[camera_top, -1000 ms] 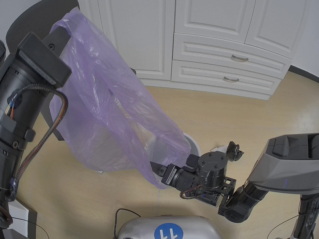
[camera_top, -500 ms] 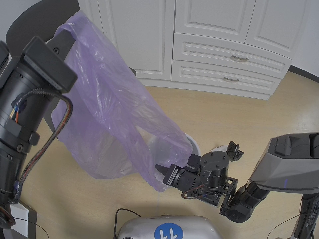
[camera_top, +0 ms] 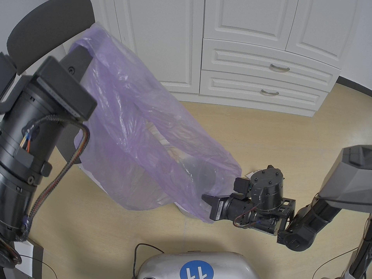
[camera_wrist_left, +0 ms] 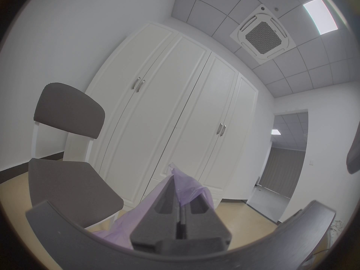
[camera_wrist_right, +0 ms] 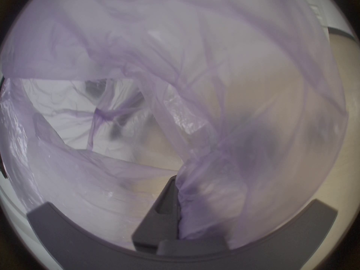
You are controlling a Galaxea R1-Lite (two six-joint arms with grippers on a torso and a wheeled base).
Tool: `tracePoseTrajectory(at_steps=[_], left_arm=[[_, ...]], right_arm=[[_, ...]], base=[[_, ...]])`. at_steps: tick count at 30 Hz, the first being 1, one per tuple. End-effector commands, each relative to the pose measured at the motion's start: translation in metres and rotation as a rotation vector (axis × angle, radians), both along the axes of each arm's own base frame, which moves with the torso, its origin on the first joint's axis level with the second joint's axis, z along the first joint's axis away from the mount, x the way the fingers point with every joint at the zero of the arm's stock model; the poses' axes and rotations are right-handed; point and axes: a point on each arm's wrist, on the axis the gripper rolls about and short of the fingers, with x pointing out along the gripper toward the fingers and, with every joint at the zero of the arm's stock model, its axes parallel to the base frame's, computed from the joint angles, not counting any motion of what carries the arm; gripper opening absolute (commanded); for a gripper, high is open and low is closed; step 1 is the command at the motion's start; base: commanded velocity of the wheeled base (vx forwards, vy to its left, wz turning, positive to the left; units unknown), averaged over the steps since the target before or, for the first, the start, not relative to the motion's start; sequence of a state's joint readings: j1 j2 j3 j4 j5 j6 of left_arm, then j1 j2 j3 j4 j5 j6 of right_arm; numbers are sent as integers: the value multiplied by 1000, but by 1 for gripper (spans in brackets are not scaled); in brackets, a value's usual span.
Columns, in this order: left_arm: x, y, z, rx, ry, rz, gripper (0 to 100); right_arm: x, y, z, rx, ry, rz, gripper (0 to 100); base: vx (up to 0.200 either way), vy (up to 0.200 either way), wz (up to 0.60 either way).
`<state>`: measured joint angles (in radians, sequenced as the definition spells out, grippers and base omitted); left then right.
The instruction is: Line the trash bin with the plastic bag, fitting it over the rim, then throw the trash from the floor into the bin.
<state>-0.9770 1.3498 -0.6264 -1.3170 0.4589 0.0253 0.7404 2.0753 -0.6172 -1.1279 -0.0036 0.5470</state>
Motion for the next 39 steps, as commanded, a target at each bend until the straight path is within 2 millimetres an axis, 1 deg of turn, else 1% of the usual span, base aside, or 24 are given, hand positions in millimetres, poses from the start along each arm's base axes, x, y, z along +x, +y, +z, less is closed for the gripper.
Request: tracePoseTrajectory(at_steps=[1, 6, 7, 8, 11, 14, 17, 20, 23, 30, 31, 32, 34, 38, 39], left_arm=[[3, -4, -21, 105, 69, 2, 0], [11, -16, -52, 262, 185, -7, 0], [11, -16, -52, 262, 185, -7, 0], [18, -23, -68, 311, 232, -2, 0], [28, -26, -83, 361, 274, 21, 0], [37, -25, -100, 414, 318, 51, 0], [46, -27, -110, 443, 348, 73, 0], [51, -28, -115, 451, 359, 82, 0], [52, -28, -115, 449, 360, 84, 0], [54, -27, -116, 449, 363, 92, 0], [59, -24, -118, 455, 371, 101, 0], [59, -24, -118, 456, 372, 101, 0], [75, -17, -124, 465, 395, 142, 0], [94, -8, -127, 460, 416, 208, 0], [94, -7, -128, 461, 417, 211, 0]], right_arm=[[-16, -47, 59, -142, -50, -20, 0], [-35, -75, 89, -271, -73, -8, 0], [-35, -75, 89, -271, -73, -8, 0], [-44, -87, 101, -294, -90, -16, 0], [-50, -97, 111, -318, -103, -35, 0], [-54, -106, 119, -353, -111, -40, 0], [-60, -110, 119, -403, -92, -29, 0], [-59, -109, 114, -459, -86, -38, 0], [-59, -109, 111, -492, -85, -57, 0], [-63, -110, 110, -518, -96, -48, 0], [-62, -110, 105, -554, -97, -50, 0], [-62, -110, 105, -557, -97, -51, 0], [-63, -112, 101, -620, -108, -89, 0], [-74, -115, 102, -696, -155, -105, 0], [-75, -115, 102, -699, -157, -103, 0]], base=[[0, 0, 0], [0, 0, 0], [0, 0, 0], [0, 0, 0], [0, 0, 0], [0, 0, 0], [0, 0, 0], [0, 0, 0], [0, 0, 0], [0, 0, 0], [0, 0, 0], [0, 0, 0], [0, 0, 0], [0, 0, 0], [0, 0, 0]])
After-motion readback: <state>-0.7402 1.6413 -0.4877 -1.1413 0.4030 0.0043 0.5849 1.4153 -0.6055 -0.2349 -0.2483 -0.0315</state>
